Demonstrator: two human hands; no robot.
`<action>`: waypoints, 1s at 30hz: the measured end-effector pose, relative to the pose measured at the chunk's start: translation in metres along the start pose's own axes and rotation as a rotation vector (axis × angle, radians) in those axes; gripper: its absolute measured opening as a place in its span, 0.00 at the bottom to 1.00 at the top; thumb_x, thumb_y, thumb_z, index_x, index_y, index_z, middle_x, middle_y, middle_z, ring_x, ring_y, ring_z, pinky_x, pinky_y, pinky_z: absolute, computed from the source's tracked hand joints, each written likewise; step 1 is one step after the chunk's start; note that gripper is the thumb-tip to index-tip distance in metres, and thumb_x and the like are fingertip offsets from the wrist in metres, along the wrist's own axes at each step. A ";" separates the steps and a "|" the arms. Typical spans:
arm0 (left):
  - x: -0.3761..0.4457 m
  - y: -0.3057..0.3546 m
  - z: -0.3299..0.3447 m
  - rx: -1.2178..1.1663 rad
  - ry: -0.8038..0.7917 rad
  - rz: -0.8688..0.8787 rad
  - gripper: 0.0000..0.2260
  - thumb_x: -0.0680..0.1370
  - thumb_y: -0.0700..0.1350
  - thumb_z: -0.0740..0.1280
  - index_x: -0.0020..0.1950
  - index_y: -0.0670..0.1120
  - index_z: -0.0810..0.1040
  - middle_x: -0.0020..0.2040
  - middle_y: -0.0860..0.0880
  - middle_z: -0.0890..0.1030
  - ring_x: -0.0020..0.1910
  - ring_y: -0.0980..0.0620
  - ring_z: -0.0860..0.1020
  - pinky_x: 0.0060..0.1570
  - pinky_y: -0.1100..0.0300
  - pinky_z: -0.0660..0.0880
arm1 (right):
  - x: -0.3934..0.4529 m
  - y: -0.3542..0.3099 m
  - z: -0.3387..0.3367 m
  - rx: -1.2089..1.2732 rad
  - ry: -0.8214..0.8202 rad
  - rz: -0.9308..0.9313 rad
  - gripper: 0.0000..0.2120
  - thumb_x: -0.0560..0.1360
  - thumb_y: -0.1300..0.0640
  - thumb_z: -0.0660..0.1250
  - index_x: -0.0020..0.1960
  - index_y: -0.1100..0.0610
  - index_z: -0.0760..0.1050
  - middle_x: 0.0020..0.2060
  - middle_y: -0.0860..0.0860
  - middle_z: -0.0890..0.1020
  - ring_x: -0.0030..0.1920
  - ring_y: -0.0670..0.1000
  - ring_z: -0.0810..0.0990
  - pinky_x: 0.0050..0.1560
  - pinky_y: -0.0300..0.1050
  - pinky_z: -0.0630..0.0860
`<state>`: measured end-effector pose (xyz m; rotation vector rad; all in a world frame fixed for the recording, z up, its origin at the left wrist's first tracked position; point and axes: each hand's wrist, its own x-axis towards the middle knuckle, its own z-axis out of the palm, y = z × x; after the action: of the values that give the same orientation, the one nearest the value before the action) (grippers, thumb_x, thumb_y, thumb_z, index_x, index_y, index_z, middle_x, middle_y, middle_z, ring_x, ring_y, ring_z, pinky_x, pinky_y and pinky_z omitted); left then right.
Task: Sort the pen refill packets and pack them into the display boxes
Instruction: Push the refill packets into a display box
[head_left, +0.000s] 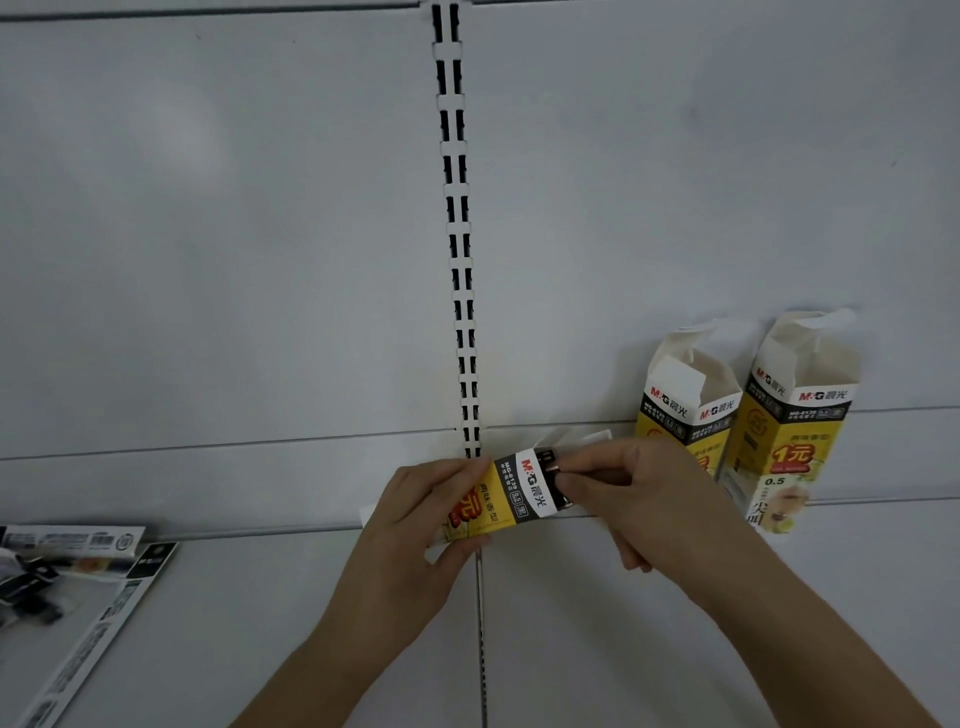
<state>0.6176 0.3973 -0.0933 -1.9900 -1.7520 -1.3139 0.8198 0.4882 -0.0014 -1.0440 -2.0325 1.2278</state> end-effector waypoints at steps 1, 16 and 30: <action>0.000 0.000 0.000 -0.003 0.008 -0.007 0.34 0.70 0.41 0.77 0.73 0.54 0.69 0.64 0.62 0.70 0.63 0.59 0.72 0.60 0.67 0.72 | 0.000 0.000 -0.001 0.047 -0.029 0.005 0.07 0.78 0.58 0.67 0.50 0.50 0.83 0.24 0.45 0.81 0.15 0.45 0.67 0.19 0.36 0.64; 0.008 0.021 -0.002 -0.323 0.373 -0.345 0.28 0.67 0.44 0.78 0.63 0.59 0.72 0.55 0.57 0.72 0.56 0.62 0.75 0.46 0.74 0.74 | -0.022 -0.013 0.015 -0.243 0.288 -0.148 0.26 0.63 0.26 0.62 0.50 0.44 0.76 0.44 0.39 0.81 0.34 0.42 0.82 0.37 0.40 0.79; -0.017 -0.015 0.027 0.138 -0.276 -0.340 0.29 0.75 0.68 0.50 0.70 0.56 0.70 0.64 0.58 0.69 0.65 0.57 0.67 0.65 0.59 0.67 | 0.020 0.003 0.007 -0.190 0.108 -0.288 0.21 0.77 0.49 0.67 0.68 0.47 0.67 0.56 0.38 0.78 0.51 0.40 0.78 0.50 0.34 0.75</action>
<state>0.6193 0.4072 -0.1273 -1.9320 -2.3236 -0.9997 0.8047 0.5019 -0.0060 -0.8428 -2.1552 0.8289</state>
